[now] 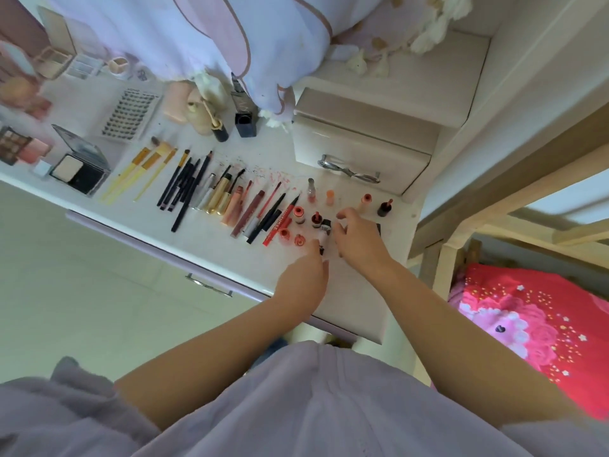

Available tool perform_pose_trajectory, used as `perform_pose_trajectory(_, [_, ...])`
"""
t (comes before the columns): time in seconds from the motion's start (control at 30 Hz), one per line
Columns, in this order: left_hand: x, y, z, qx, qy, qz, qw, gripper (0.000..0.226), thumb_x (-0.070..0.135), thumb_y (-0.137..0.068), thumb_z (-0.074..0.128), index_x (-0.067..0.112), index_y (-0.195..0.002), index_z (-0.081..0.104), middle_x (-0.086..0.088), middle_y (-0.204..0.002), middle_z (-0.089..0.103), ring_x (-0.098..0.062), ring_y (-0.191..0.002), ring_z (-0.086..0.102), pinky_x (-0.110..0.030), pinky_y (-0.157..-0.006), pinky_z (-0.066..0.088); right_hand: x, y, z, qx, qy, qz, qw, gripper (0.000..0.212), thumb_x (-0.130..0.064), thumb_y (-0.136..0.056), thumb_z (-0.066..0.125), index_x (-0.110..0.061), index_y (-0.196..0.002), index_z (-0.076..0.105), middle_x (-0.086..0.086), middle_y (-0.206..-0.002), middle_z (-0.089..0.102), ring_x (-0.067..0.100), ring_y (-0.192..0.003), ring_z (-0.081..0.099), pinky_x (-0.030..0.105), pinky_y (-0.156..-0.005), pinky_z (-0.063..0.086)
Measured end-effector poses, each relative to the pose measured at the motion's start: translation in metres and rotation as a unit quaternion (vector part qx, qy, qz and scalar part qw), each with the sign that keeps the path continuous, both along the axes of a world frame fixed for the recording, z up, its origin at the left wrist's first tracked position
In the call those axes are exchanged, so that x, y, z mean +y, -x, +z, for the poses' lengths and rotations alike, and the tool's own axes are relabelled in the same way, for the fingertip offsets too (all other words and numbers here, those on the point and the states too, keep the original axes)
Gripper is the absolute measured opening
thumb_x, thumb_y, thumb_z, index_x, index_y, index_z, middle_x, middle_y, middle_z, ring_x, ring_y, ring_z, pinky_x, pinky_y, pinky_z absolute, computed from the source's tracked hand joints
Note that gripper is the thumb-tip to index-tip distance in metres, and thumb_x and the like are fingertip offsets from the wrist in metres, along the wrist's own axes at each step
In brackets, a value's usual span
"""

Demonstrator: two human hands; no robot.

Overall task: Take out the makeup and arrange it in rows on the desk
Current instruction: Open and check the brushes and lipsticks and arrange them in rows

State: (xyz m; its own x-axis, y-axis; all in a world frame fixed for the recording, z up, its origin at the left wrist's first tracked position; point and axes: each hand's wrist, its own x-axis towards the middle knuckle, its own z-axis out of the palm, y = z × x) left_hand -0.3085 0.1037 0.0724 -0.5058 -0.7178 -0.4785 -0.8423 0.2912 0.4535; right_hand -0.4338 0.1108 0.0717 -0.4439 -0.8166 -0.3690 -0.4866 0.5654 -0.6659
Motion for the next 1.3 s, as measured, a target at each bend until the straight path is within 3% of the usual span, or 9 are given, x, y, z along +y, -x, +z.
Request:
perform_pose_trajectory(0.23, [0.000, 0.013, -0.008, 0.005, -0.023, 0.032, 0.999, 0.024, 0.022, -0.100, 0.036, 0.007, -0.119, 0.036, 0.002, -0.069, 0.043, -0.015, -0.063, 0.048, -0.025, -0.058, 0.037, -0.010, -0.013, -0.008, 0.039, -0.041, 0.026, 0.998, 0.024, -0.022, -0.095, 0.048, -0.007, -0.113, 0.052, 0.013, -0.096, 0.064, 0.028, -0.087, 0.060, 0.039, -0.076, 0.051])
perform_pose_trajectory(0.3, [0.002, 0.012, -0.011, -0.014, -0.015, 0.015, 1.000, 0.020, 0.020, -0.099, 0.038, 0.008, -0.114, 0.037, 0.004, -0.067, 0.040, -0.012, -0.058, 0.043, -0.021, -0.052, 0.032, -0.002, -0.013, -0.007, 0.049, -0.064, 0.021, 0.997, 0.023, -0.022, -0.095, 0.049, -0.005, -0.111, 0.051, 0.011, -0.094, 0.062, 0.024, -0.083, 0.056, 0.035, -0.072, 0.048])
perform_pose_trajectory(0.43, [0.007, 0.009, -0.009, -0.063, -0.023, -0.051, 0.996, 0.020, 0.020, -0.100, 0.035, 0.009, -0.117, 0.036, 0.001, -0.071, 0.040, -0.018, -0.070, 0.046, -0.029, -0.062, 0.036, 0.019, -0.010, -0.004, 0.036, -0.096, 0.001, 0.995, 0.032, -0.032, -0.095, 0.048, -0.003, -0.108, 0.048, 0.013, -0.093, 0.063, 0.029, -0.085, 0.060, 0.038, -0.071, 0.049])
perform_pose_trajectory(0.63, [0.000, -0.003, 0.015, 0.003, 0.086, -0.197, 0.977, 0.029, 0.029, -0.103, 0.024, 0.010, -0.120, 0.037, -0.005, -0.110, 0.051, -0.016, -0.058, 0.042, -0.027, -0.054, 0.034, 0.035, 0.008, 0.041, -0.007, -0.123, 0.003, 0.992, 0.048, -0.042, -0.098, 0.037, -0.009, -0.069, 0.054, 0.001, -0.058, 0.054, 0.014, -0.051, 0.047, 0.026, -0.056, 0.037])
perform_pose_trajectory(0.77, [-0.006, 0.000, 0.042, 0.091, 0.085, -0.205, 0.971, 0.029, 0.032, -0.102, 0.026, 0.011, -0.117, 0.040, 0.005, -0.087, 0.046, -0.013, -0.057, 0.040, -0.026, -0.052, 0.030, 0.045, 0.018, 0.075, -0.090, -0.047, -0.022, 0.995, 0.040, -0.040, -0.098, 0.043, -0.006, -0.084, 0.059, -0.001, -0.059, 0.051, 0.009, -0.045, 0.039, 0.019, -0.046, 0.032])
perform_pose_trajectory(0.9, [-0.011, 0.001, 0.058, 0.187, -0.001, -0.181, 0.966, 0.019, 0.032, -0.102, 0.027, 0.017, -0.098, 0.040, 0.007, -0.068, 0.041, -0.010, -0.055, 0.038, -0.023, -0.050, 0.030, 0.058, 0.020, 0.096, -0.104, 0.029, 0.018, 0.994, 0.028, -0.031, -0.099, 0.044, -0.007, -0.087, 0.052, 0.001, -0.064, 0.052, 0.011, -0.051, 0.041, 0.018, -0.047, 0.035])
perform_pose_trajectory(1.0, [-0.016, -0.002, 0.063, 0.192, -0.018, -0.198, 0.961, 0.019, 0.031, -0.102, 0.028, 0.018, -0.097, 0.041, 0.005, -0.068, 0.042, -0.009, -0.055, 0.037, -0.027, -0.055, 0.033, 0.066, 0.021, 0.106, -0.112, 0.009, 0.033, 0.993, 0.028, -0.036, -0.099, 0.043, -0.011, -0.099, 0.056, -0.002, -0.073, 0.064, 0.010, -0.061, 0.053, 0.022, -0.053, 0.042])
perform_pose_trajectory(1.13, [-0.021, -0.004, 0.065, 0.166, 0.009, -0.226, 0.960, 0.016, 0.035, -0.101, 0.029, 0.023, -0.101, 0.040, 0.007, -0.069, 0.044, -0.007, -0.055, 0.039, -0.024, -0.053, 0.034, 0.066, 0.023, 0.115, -0.114, -0.059, 0.024, 0.991, 0.060, -0.056, -0.094, 0.032, -0.004, -0.091, 0.061, 0.002, -0.058, 0.055, 0.011, -0.046, 0.043, 0.022, -0.050, 0.035])
perform_pose_trajectory(1.3, [-0.024, -0.010, 0.068, 0.154, 0.025, -0.240, 0.958, 0.017, 0.036, -0.101, 0.029, 0.023, -0.099, 0.040, 0.008, -0.067, 0.043, -0.008, -0.053, 0.038, -0.023, -0.051, 0.032, 0.071, 0.029, 0.116, -0.127, -0.051, 0.068, 0.988, 0.026, -0.038, -0.096, 0.047, -0.016, -0.104, 0.059, -0.004, -0.073, 0.063, 0.004, -0.061, 0.055, 0.023, -0.059, 0.044])
